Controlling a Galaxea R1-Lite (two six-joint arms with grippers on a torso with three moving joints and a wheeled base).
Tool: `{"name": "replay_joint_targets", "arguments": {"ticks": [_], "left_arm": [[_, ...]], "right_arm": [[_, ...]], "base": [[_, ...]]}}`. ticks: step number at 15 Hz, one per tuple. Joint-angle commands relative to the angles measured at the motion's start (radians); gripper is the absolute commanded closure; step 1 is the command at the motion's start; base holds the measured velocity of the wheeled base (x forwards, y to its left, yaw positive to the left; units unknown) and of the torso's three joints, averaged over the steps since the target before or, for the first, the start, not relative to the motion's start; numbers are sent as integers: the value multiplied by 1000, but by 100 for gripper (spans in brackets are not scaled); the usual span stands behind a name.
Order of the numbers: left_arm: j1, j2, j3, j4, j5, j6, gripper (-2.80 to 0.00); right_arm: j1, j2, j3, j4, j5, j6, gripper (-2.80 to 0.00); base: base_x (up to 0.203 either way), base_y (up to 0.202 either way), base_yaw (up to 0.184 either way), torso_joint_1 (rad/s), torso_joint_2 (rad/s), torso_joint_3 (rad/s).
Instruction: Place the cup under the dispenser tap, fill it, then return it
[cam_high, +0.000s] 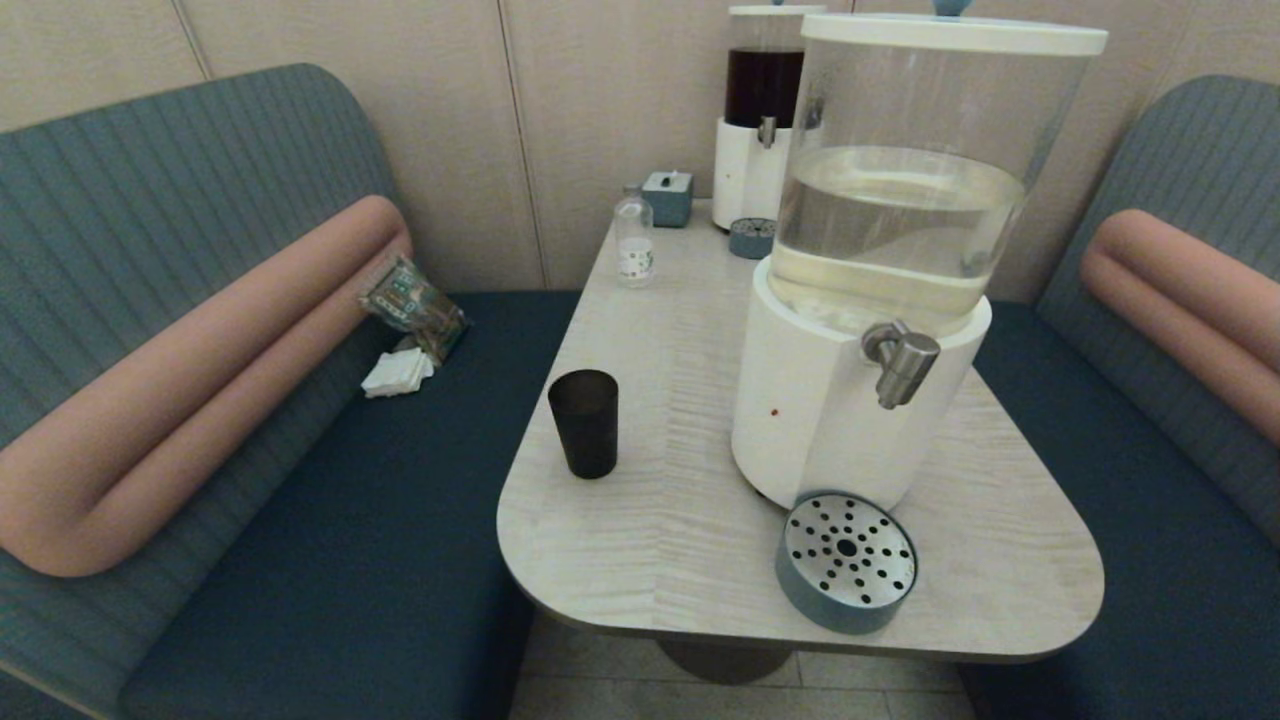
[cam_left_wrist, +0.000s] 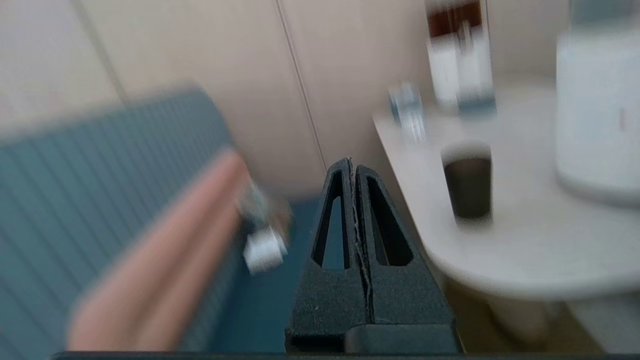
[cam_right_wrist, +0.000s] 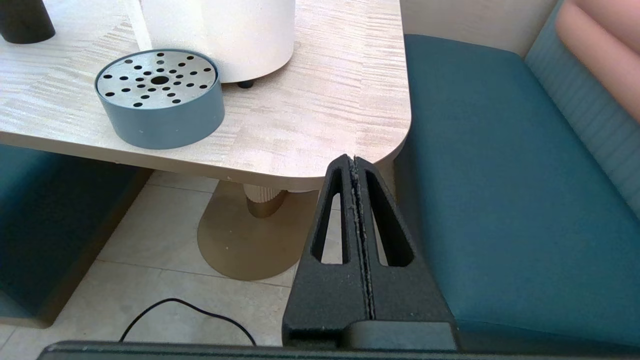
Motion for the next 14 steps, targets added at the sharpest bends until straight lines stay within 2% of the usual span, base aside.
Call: {"name": "replay_joint_targets", "arguments": {"ticks": [1,3,7,9,11,14], "left_arm": [[0,-13,96,-3,-8,0,0],[0,-12,155,49,-14,-7,0],[0,-12,153,206,-9,-4,0],[0,-12,153,254,50,-19,0],[0,-12,148,369,71,-34,0],[0,-12,153,354,75,-62,0]], "right_arm": [[1,0,14,0,1,-1,0],[1,0,14,0,1,-1,0],[0,0,14,0,1,-1,0],[0,0,14,0,1,-1,0],[0,0,14,0,1,-1,0],[0,0,14,0,1,-1,0]], "base": [[0,0,0,0,0,0],[0,0,0,0,0,0],[0,0,0,0,0,0],[0,0,0,0,0,0],[0,0,0,0,0,0],[0,0,0,0,0,0]]}}
